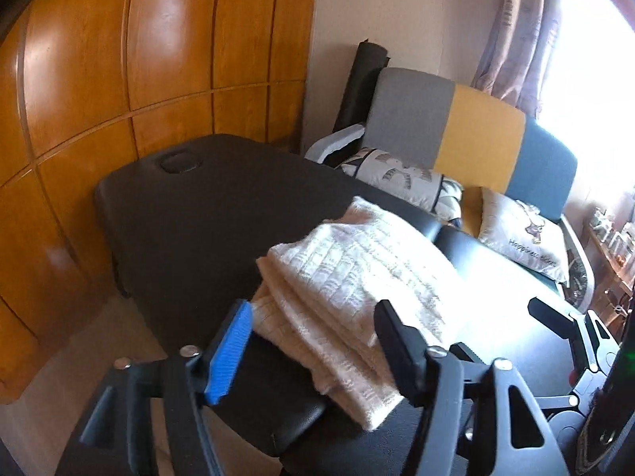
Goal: Fold clothes
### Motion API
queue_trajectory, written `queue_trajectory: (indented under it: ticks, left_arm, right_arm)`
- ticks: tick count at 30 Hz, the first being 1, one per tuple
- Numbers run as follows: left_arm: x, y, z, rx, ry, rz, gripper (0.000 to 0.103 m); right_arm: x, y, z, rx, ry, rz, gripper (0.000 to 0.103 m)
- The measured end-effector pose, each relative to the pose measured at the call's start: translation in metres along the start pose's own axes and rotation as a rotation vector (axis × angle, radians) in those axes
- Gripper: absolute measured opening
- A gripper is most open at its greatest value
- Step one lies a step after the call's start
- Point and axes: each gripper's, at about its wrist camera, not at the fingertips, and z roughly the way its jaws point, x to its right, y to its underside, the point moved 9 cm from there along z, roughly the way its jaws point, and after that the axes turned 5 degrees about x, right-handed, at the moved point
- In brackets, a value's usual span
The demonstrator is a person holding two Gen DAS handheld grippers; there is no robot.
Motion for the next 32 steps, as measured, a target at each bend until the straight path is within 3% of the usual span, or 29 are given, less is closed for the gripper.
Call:
queue_trajectory:
  ticks: [3, 8, 12, 21, 32]
  left_arm:
    - [-0.005, 0.000, 0.002, 0.014, -0.035, 0.001, 0.066]
    - [-0.011, 0.004, 0.011, -0.031, -0.120, 0.022, 0.066]
    - [-0.012, 0.009, 0.016, -0.038, -0.139, 0.020, 0.066]
    - [-0.008, 0.009, 0.016, -0.011, -0.170, 0.041, 0.066]
    - [-0.010, 0.011, 0.023, -0.027, -0.147, 0.011, 0.066]
  right_arm:
    - [-0.004, -0.001, 0.005, -0.012, -0.004, -0.016, 0.099]
    - [-0.006, 0.003, 0.012, -0.032, 0.013, -0.037, 0.099]
    - [-0.003, 0.008, 0.017, -0.054, -0.005, -0.018, 0.099]
    - [-0.003, 0.015, 0.026, -0.085, -0.008, -0.040, 0.099]
    - [0.002, 0.023, 0.034, -0.115, 0.017, -0.072, 0.099]
